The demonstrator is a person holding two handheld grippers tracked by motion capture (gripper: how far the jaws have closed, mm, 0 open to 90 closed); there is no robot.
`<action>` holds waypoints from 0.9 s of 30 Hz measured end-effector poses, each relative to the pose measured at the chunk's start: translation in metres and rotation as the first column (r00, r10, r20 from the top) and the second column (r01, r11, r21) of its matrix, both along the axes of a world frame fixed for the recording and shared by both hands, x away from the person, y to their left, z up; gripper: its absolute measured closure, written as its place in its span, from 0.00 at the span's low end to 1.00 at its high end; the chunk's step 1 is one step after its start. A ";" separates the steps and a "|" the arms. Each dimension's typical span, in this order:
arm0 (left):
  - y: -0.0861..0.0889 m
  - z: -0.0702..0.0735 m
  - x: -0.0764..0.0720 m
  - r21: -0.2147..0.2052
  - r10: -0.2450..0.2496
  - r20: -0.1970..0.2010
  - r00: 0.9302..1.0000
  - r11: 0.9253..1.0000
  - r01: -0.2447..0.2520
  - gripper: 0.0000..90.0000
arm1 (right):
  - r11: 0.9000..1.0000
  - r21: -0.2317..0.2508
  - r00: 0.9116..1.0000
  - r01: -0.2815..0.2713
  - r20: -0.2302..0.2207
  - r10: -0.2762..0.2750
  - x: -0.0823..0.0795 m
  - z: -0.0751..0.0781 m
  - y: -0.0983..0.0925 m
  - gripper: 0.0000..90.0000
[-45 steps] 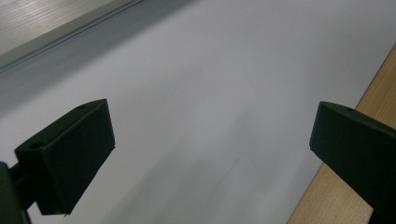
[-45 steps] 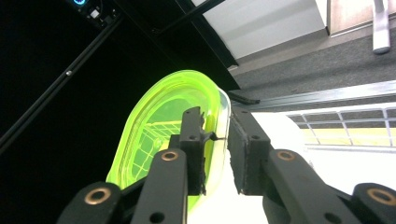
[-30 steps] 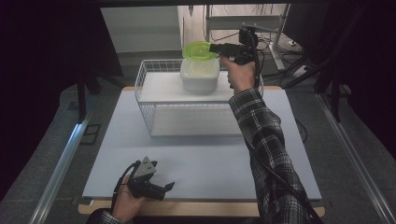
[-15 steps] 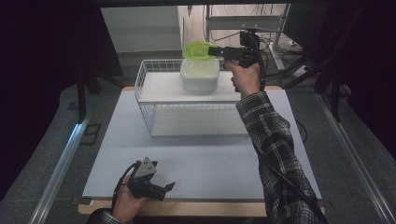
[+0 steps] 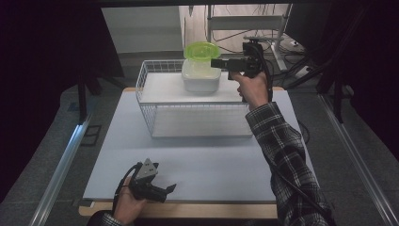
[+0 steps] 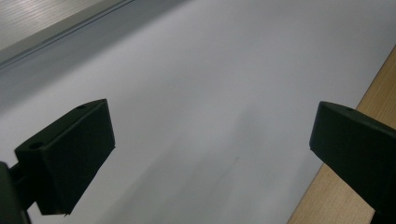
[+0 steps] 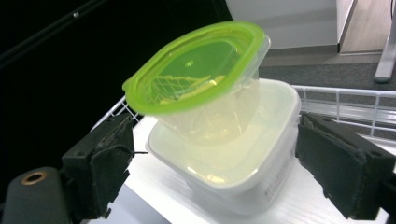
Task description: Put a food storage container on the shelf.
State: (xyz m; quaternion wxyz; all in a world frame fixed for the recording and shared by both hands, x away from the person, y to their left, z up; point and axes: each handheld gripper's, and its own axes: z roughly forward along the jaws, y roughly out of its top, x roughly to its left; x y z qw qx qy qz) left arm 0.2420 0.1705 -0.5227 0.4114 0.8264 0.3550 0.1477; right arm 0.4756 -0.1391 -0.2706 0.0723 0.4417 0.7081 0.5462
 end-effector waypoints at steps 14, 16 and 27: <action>0.000 0.000 0.000 -0.006 -0.002 0.004 1.000 1.000 0.002 0.00 | 0.990 -0.124 0.995 -0.064 0.063 0.072 -0.040 -0.030 -0.012 0.08; 0.000 0.000 0.000 -0.004 -0.002 0.005 1.000 1.000 0.002 0.00 | 0.986 -0.147 0.993 -0.078 0.075 0.089 -0.051 -0.040 -0.014 0.07; -0.001 0.000 0.000 0.009 -0.005 0.007 1.000 1.000 0.005 0.00 | 0.947 -0.288 0.986 -0.141 0.040 0.159 -0.119 -0.138 -0.037 0.04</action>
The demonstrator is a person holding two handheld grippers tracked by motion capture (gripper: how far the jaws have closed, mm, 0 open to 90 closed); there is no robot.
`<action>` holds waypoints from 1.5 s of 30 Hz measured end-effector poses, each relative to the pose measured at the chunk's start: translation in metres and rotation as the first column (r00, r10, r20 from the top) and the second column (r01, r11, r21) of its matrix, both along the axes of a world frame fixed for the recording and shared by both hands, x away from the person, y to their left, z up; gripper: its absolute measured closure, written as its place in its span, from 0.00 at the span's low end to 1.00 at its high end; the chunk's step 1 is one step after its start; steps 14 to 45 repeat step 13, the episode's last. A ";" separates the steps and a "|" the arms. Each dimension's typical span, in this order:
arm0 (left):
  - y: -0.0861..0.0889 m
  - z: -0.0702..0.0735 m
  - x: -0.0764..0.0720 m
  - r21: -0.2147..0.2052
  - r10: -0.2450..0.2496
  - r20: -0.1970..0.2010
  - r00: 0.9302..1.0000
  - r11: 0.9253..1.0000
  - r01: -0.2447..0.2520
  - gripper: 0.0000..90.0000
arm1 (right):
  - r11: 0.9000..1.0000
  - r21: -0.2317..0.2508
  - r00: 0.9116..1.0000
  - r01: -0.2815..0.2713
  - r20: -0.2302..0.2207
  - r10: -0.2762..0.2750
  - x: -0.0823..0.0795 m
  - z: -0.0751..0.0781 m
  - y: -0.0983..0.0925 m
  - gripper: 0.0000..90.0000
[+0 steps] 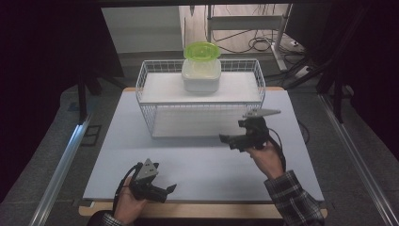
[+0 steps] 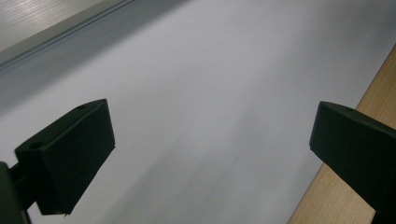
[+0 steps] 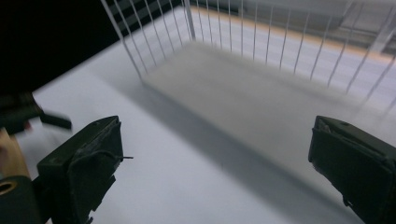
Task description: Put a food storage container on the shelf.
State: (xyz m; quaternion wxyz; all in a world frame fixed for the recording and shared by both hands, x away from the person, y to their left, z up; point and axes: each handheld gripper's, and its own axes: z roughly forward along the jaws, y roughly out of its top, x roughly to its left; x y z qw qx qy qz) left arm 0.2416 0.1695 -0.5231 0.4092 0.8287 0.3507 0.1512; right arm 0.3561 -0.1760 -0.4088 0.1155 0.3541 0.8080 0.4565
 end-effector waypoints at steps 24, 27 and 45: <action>-0.001 0.000 0.000 0.003 -0.002 0.006 1.000 1.000 0.002 0.00 | 0.984 -0.178 0.999 -0.020 -0.040 0.013 -0.044 -0.094 -0.026 0.03; -0.001 0.000 0.000 0.003 -0.002 0.006 1.000 1.000 0.002 0.00 | 0.984 -0.178 0.999 -0.020 -0.040 0.013 -0.044 -0.094 -0.026 0.03; -0.001 0.000 0.000 0.003 -0.002 0.006 1.000 1.000 0.002 0.00 | 0.984 -0.178 0.999 -0.020 -0.040 0.013 -0.044 -0.094 -0.026 0.03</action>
